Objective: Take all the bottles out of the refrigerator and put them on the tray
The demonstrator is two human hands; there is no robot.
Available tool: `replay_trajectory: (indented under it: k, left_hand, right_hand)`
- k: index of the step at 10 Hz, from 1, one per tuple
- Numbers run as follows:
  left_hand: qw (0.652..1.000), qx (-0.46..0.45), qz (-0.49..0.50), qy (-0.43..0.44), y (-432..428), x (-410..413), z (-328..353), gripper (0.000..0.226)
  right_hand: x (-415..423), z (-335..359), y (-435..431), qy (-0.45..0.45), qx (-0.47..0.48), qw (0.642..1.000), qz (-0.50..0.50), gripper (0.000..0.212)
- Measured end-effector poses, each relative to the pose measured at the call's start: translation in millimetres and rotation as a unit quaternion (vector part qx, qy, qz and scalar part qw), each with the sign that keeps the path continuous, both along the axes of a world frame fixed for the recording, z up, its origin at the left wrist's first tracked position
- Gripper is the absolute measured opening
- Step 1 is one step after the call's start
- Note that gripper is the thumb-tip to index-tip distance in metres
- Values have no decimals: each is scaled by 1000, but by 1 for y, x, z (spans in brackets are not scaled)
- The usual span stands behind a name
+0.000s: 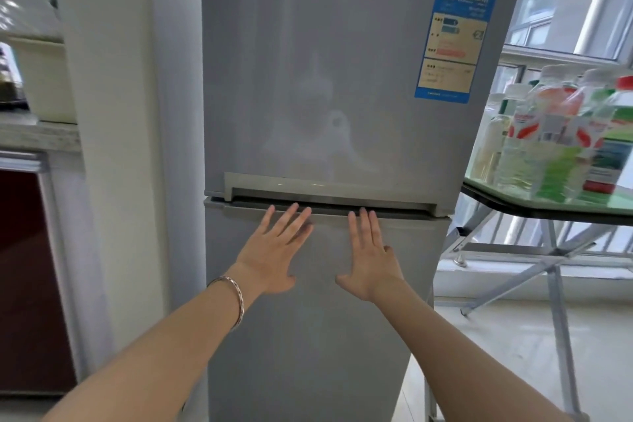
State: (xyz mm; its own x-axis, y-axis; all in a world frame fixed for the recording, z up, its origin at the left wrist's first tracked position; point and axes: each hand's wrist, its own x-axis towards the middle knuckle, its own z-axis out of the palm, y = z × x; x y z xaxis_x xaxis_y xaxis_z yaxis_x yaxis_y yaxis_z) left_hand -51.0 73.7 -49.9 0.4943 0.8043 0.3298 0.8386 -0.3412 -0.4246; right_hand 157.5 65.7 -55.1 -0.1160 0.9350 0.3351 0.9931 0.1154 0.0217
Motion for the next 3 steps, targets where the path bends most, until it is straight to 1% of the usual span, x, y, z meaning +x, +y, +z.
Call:
replay_trajectory:
  k: [1, 2, 3]
  left_hand:
    - [1000, -23, 16, -4, -5, 2, 6, 95]
    - [992, -96, -6, -85, -13, 8, 27, 78]
    - [899, -180, -83, -391, -37, 3, 62, 59]
  right_hand:
    - [-1, 9, -6, -3, -31, 1000, -6, 120]
    - [-3, 27, -9, 47, -83, 995, 13, 119]
    - [7, 50, -39, 273, -110, 951, 98, 112]
